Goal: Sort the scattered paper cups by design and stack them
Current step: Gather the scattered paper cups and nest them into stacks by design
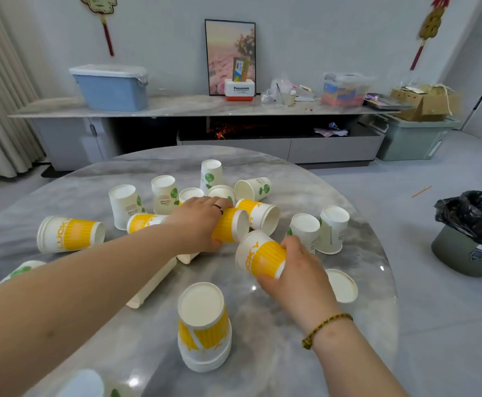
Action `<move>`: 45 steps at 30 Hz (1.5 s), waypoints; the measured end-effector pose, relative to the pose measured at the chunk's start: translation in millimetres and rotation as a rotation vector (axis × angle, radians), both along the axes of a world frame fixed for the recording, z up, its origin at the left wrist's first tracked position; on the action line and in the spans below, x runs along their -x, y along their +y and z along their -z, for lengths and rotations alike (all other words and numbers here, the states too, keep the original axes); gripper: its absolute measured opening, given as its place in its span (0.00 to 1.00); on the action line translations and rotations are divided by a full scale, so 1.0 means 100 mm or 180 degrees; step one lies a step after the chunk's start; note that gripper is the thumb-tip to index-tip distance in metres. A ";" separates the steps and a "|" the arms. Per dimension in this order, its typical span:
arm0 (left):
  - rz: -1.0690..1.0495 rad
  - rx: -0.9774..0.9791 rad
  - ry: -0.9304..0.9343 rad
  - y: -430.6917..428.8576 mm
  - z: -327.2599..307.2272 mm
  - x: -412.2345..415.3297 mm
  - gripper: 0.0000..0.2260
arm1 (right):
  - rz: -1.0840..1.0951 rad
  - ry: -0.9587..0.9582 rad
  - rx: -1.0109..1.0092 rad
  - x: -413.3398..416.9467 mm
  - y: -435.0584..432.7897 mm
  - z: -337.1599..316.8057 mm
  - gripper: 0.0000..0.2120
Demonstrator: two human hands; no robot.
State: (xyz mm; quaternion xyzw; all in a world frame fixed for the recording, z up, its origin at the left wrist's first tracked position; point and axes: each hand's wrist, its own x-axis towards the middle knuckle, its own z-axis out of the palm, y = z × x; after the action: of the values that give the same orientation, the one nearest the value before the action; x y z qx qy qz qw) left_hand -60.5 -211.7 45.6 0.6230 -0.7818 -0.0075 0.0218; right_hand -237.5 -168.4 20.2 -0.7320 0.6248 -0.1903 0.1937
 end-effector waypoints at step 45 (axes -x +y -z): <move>-0.0652 -0.0810 0.2481 1.43 0.12 -0.04 0.34 | -0.0898 -0.1812 -0.1205 -0.42 0.93 0.41 0.43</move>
State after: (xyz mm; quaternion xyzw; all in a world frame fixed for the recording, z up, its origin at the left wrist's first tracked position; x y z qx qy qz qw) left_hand -56.6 -68.4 33.7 0.6458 -0.6420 -0.3368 0.2394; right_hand -195.7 -75.8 -20.6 -0.6799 0.4631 -0.2389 0.5160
